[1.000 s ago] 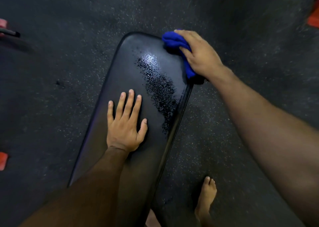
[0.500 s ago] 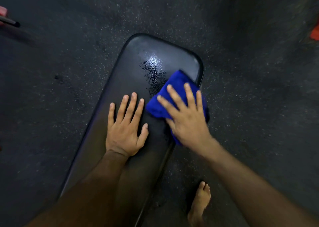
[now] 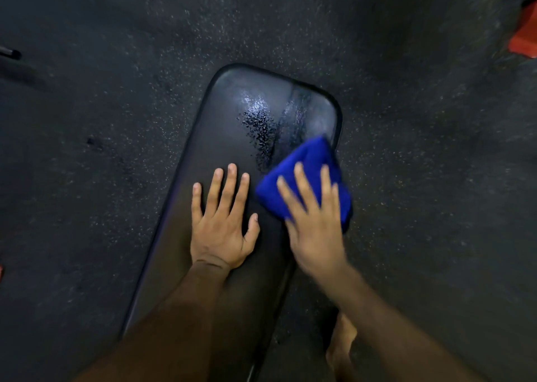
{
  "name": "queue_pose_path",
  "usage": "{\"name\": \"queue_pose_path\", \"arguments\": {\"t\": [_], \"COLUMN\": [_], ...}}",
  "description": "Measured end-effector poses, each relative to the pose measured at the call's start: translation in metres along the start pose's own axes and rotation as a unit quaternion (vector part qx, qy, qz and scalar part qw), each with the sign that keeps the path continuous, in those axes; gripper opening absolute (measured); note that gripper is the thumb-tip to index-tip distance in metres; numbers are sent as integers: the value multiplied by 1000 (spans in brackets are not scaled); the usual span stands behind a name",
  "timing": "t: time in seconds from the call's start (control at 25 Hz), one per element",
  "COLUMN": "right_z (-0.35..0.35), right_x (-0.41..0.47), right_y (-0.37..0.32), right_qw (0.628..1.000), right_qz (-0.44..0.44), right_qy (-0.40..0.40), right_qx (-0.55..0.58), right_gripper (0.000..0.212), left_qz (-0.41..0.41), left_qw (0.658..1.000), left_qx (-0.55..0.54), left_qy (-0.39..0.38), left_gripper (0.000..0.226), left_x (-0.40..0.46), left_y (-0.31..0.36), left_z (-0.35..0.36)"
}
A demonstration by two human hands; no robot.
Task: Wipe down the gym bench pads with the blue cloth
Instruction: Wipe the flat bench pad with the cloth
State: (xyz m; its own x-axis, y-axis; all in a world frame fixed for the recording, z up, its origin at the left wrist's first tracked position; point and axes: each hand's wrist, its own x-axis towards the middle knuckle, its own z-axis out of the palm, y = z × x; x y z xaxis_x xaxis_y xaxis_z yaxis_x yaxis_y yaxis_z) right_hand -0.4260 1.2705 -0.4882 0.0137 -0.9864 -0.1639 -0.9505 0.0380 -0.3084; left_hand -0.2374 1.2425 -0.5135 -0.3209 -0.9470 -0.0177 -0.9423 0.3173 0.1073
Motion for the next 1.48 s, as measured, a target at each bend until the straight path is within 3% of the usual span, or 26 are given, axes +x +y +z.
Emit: {"name": "queue_pose_path", "arguments": {"t": [0.08, 0.16, 0.36, 0.6, 0.72, 0.84, 0.96, 1.04, 1.12, 1.2, 1.36, 1.48], "right_z": [4, 0, -25, -16, -24, -36, -46, -34, -17, -6, 3, -6], "right_x": [-40, 0, 153, 153, 156, 147, 93, 60, 56, 80, 158, 206], "right_y": [-10, 7, 38, 42, 35, 35, 41, 23, -5, -27, -61, -58], "right_qw": [998, 997, 994, 990, 994, 996, 982, 977, 962, 947, 933, 954], "right_qz": [-42, -64, 69, 74, 76, 19, -82, -175, -261, -285, -316, -248], "right_qy": [-33, -24, 65, 104, 72, 80, 136, 116, 25, 2, -9, 16], "right_qx": [-23, -42, -53, -63, -45, 32, 98, 31, -79, -150, -174, -169], "right_gripper": [69, 65, 55, 53, 52, 52, 49, 53, 56, 56, 56, 56], "left_qz": [2, 3, 1, -5, 6, 27, -4, 0, 2, 7, 5, 9], "left_qw": [1000, 1000, 1000, 1000, 995, 992, 997, 999, 1000, 1000, 1000, 999], "left_qx": [-1, -6, -10, -6, -20, -19, -1, -14, -15, -27, -20, -24], "left_qy": [-9, -6, 2, -29, -93, -118, -71, -39, -24, -11, -18, -21], "left_gripper": [76, 75, 73, 74, 75, 74, 71, 72, 73, 73, 72, 71], "left_x": [-1, -1, -1, -5, 3, -23, -74, -79, -77, -76, -78, -78], "left_y": [-1, -1, 2, 2, 1, -33, -46, -49, -49, -49, -51, -53], "left_z": [1, 1, -1, -5, -26, -33, -24, -7, -9, -10, -6, -7]}}
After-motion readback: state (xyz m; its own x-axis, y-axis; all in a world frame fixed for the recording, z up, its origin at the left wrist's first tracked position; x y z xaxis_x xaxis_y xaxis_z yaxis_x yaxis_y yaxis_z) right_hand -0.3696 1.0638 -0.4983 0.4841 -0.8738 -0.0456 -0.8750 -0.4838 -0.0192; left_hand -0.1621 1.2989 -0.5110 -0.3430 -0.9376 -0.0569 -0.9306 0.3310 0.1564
